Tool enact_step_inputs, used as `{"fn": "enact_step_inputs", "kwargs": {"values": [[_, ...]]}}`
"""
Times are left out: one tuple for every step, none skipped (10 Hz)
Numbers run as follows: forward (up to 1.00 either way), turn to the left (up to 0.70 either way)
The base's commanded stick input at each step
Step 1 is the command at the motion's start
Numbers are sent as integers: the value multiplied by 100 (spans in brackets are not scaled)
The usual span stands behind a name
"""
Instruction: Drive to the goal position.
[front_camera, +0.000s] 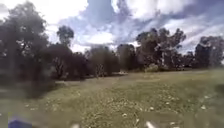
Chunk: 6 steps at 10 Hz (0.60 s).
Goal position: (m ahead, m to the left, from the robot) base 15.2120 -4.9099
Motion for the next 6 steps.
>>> {"fn": "enact_step_inputs", "kwargs": {"values": [[70, 0], [70, 0], [70, 0], [70, 0], [70, 0], [70, 0]]}}
